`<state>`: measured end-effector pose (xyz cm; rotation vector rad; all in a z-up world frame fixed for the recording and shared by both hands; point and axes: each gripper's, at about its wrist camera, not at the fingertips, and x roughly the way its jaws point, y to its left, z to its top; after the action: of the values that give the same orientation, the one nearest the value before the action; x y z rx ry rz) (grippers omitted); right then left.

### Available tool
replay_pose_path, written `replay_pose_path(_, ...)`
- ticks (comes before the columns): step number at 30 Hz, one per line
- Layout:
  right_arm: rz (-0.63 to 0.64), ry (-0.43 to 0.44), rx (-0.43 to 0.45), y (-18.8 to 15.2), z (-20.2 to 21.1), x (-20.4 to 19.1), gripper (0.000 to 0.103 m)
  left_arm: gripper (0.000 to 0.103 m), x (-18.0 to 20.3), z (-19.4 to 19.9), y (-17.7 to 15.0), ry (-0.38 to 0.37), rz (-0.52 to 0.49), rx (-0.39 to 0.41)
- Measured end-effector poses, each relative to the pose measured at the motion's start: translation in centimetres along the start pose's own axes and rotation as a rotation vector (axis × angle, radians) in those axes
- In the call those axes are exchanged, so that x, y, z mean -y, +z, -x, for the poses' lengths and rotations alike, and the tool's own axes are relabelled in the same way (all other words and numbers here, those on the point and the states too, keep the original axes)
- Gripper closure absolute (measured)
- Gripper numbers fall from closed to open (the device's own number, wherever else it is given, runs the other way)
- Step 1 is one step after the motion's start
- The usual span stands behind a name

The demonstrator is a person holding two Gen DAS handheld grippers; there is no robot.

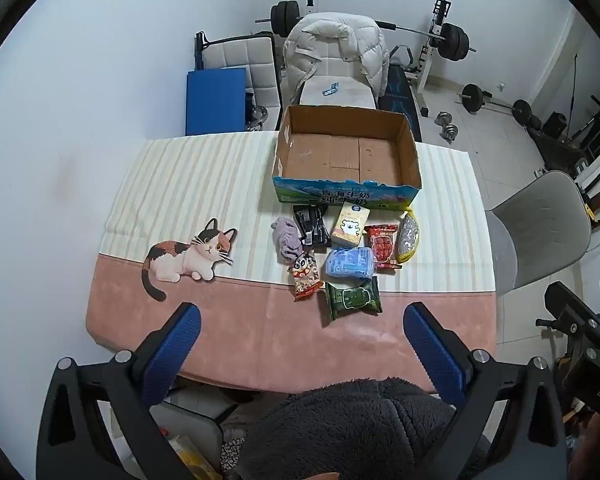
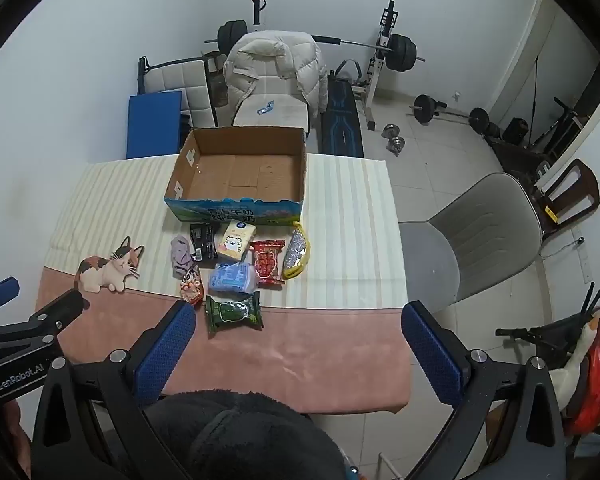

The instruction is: Organize soft objects

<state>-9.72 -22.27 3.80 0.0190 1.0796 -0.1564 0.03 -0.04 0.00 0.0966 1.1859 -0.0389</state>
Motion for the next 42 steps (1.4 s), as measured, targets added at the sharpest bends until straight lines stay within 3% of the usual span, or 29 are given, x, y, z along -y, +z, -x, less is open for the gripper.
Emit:
replay_pose_path(7,-0.003,0.039,-0.007,0.1,-0.1,0.2,0.0,0.0,0.5,0.1,-0.1,-0.012,-0.003,0.001)
replay_pose_path(42,0.013,0.019,0.013,0.1,0.3,-0.3,0.0,0.0,1.3,0.7,-0.4,-0.025,-0.008,0.035)
